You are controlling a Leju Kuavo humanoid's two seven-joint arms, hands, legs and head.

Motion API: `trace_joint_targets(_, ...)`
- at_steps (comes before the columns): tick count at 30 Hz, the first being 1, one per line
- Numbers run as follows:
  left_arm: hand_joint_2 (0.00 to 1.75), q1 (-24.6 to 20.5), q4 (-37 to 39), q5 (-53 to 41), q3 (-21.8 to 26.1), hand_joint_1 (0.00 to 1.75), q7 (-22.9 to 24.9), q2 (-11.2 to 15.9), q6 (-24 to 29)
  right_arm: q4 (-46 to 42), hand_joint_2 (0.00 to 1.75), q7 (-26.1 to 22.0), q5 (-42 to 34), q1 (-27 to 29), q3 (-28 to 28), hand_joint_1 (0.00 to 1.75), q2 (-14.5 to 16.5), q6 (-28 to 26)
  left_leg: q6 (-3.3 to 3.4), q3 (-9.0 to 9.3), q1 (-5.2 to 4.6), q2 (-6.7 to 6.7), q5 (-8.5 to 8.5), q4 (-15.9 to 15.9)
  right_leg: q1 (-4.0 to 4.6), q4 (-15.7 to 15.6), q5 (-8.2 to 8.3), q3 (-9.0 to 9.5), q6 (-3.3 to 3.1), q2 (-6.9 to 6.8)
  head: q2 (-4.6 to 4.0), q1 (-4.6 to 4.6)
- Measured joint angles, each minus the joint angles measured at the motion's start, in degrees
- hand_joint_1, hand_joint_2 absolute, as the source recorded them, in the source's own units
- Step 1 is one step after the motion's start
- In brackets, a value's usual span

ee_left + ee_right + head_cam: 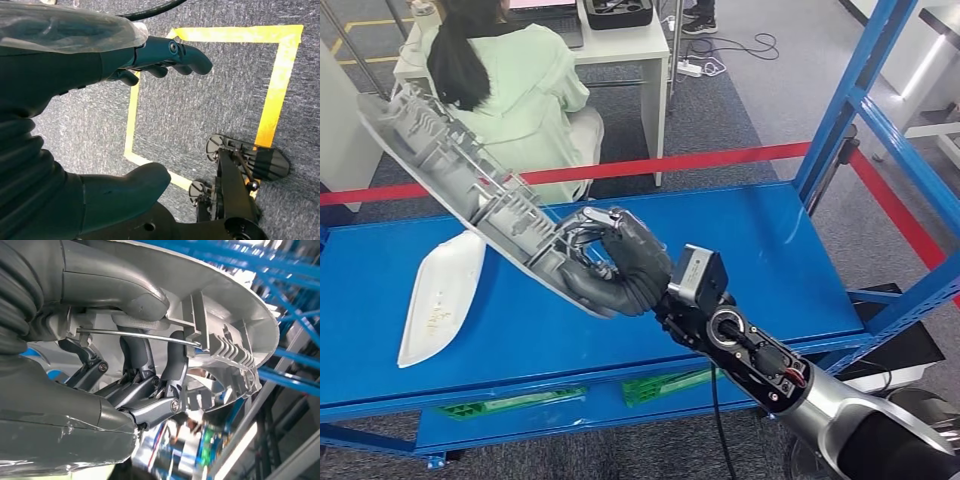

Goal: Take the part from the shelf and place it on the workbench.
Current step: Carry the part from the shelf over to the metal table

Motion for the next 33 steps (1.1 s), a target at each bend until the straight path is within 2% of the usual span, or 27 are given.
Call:
trace_joint_targets(6, 1.75, 0.0, 0.0, 0.7, -0.6, 0.00, 0.0, 0.0, 0.0, 1.0, 1.75, -2.7, -12.4, 0.4, 0.4, 1.75, 0.3, 10.7, -0.06, 0.00, 0.00, 0.00, -0.04, 0.0, 0.03, 0.0, -0.02, -0.01, -0.03, 0.00, 0.00, 0.00)
trace_joint_targets(14, 1.75, 0.0, 0.0, 1.7, -1.2, 0.00, 0.0, 0.0, 0.3, 3.7, 1.75, -5.0, -21.2, 3.0, 0.8, 1.75, 1.8, 20.3, -0.08, 0.01, 0.01, 0.01, -0.05, 0.0, 0.06, 0.0, -0.06, -0.01, -0.07, 0.00, 0.00, -0.01)
trace_joint_targets(19, 1.75, 0.0, 0.0, 2.1, -1.8, 0.00, 0.0, 0.0, 0.7, 5.7, 1.75, -5.8, -22.0, 4.8, 1.2, 1.75, 2.9, 21.3, -0.08, 0.01, 0.01, 0.01, -0.05, 0.0, 0.07, 0.0, -0.06, -0.03, -0.07, 0.00, 0.00, 0.00)
trace_joint_targets(23, 1.75, 0.0, 0.0, 2.4, -2.0, 0.00, 0.0, 0.0, 1.0, 6.6, 1.75, -6.0, -20.1, 5.6, 1.3, 1.75, 3.3, 20.0, -0.07, 0.01, 0.00, 0.01, -0.07, 0.0, 0.06, 0.0, -0.06, -0.06, -0.06, 0.00, 0.00, 0.00)
trace_joint_targets(29, 1.75, 0.0, 0.0, 2.7, -2.1, 0.00, 0.3, 0.1, 1.1, 7.0, 1.75, -6.0, -16.8, 7.3, 0.8, 1.75, 3.5, 16.7, 0.85, 0.12, -0.04, 0.10, -0.21, 0.0, -0.34, -0.3, -0.02, 0.18, 0.64, 0.03, 0.00, -0.28)
trace_joint_targets(30, 1.75, 0.0, 0.0, 2.7, -2.1, 0.00, 0.4, 0.1, 1.1, 7.0, 1.75, -5.9, -16.6, 7.5, 0.7, 1.75, 3.5, 16.3, 1.01, 0.29, 0.12, 0.19, 0.03, -0.4, -0.33, 0.3, -0.53, 0.05, 0.79, 0.02, 0.00, -0.20)
trace_joint_targets(31, 1.75, -0.1, 0.0, 2.8, -2.2, 0.00, 0.6, 0.0, 1.1, 7.0, 1.75, -5.9, -16.4, 7.7, 0.5, 1.75, 3.5, 15.9, 1.18, 0.46, 0.29, 0.30, 0.30, -0.8, -0.31, 1.8, -1.71, -0.53, 0.93, 0.02, 0.00, -0.01)
trace_joint_targets(33, 1.75, -0.1, 0.0, 2.9, -2.5, 0.00, 0.9, 0.0, 1.1, 7.1, 1.75, -5.9, -16.1, 8.3, 0.0, 1.75, 3.5, 15.3, 1.34, 0.58, 0.38, 0.45, 0.48, -1.2, -0.32, 8.5, -5.82, -3.33, 1.06, -0.01, 0.00, 0.59)
